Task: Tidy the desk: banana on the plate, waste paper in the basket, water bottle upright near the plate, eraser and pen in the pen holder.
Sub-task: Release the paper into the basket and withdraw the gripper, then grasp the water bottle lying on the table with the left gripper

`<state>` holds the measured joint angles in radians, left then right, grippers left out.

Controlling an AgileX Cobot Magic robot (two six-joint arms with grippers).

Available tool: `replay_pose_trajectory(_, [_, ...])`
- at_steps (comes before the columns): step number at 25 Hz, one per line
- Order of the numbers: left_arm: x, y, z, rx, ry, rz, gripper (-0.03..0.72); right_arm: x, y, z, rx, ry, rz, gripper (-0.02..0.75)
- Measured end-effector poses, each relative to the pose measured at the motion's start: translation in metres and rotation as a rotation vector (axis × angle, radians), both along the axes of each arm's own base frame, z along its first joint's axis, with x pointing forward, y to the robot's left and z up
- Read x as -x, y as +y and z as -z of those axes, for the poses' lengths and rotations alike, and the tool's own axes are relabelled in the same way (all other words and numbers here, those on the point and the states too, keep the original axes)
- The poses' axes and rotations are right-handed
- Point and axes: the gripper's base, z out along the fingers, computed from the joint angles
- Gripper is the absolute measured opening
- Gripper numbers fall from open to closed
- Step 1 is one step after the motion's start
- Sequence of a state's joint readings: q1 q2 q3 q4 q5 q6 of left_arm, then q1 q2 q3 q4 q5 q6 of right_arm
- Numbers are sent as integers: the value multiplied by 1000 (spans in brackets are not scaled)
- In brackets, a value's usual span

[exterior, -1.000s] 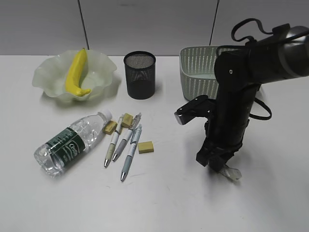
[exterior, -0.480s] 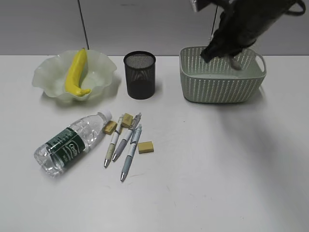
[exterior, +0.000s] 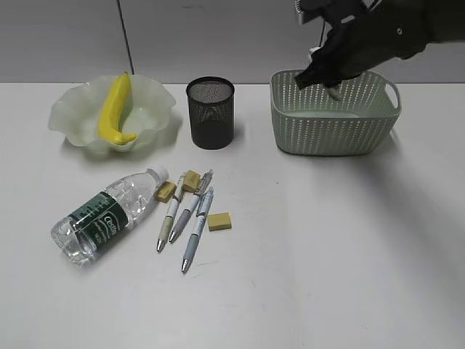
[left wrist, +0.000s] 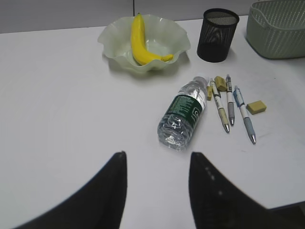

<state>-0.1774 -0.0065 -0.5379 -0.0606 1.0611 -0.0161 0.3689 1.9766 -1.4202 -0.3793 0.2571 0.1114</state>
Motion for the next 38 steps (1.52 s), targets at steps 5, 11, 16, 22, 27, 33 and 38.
replay_pose_trajectory(5, [0,0,0,0,0,0,322,-6,4,14,-55,-4,3,489])
replay_pose_trajectory(11, [0,0,0,0,0,0,322,3,-1,0,-61,51,54,612])
replay_pose_trajectory(16, [0,0,0,0,0,0,322,37,-20,-39,1,231,163,540])
replay_pose_trajectory(22, [0,0,0,0,0,0,322,97,-44,-78,25,380,237,473])
replay_pose_trajectory(27, [0,0,0,0,0,0,322,169,-68,-99,-28,371,236,468])
replay_pose_trajectory(33, [0,0,0,0,0,0,319,266,-97,-113,-152,321,198,466])
replay_pose_trajectory(38, [0,0,0,1,-1,1,319,346,-120,-114,-237,229,109,466])
